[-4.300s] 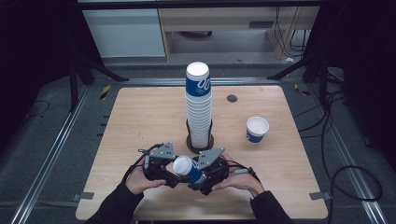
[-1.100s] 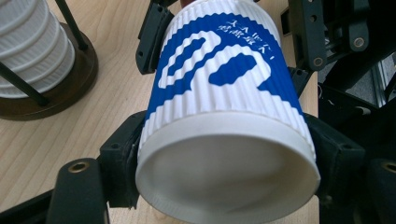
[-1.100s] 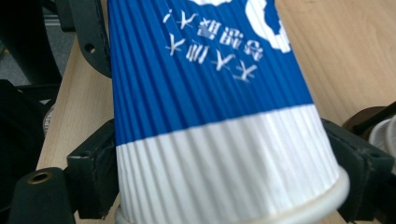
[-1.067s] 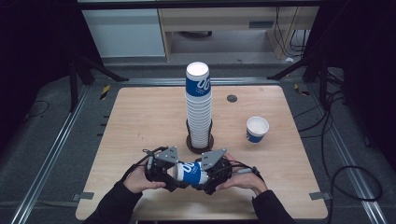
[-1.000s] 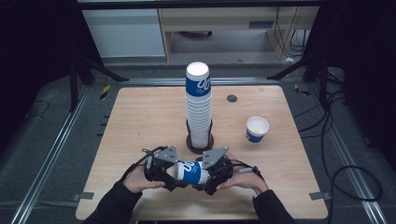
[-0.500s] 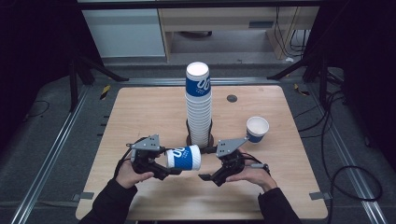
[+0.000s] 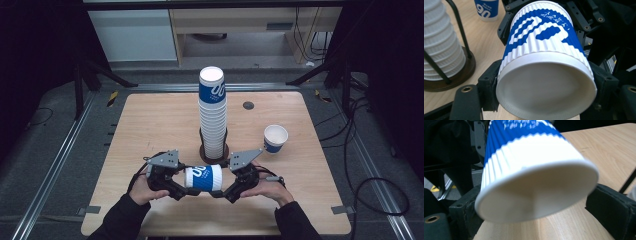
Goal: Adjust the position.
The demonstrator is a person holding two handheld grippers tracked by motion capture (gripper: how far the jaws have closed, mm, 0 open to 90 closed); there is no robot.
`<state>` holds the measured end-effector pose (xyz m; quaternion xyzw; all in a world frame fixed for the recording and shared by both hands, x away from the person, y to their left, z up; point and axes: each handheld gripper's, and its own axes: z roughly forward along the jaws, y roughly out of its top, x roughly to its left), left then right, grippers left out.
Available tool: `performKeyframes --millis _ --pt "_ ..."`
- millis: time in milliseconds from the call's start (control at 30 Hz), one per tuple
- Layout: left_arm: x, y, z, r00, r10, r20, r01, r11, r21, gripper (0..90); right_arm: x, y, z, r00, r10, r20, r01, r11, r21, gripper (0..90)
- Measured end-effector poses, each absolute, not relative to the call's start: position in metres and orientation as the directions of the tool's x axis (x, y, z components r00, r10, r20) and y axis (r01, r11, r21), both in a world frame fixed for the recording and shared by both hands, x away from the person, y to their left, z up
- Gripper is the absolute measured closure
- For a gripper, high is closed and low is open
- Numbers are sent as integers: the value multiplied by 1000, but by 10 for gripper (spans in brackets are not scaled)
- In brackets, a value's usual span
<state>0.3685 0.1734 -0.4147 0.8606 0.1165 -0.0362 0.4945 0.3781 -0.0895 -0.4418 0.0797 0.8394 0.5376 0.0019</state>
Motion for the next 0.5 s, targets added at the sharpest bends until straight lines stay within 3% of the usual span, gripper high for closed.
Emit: performKeyframes --millis 167,500 --pt "369 173 -416 970 161 -182 239 -493 837 258 376 -88 -442 -991 106 77 114 411 904 138" --pt "370 175 -414 965 195 -178 252 -486 837 231 377 -91 -441 -991 115 74 114 405 907 164"
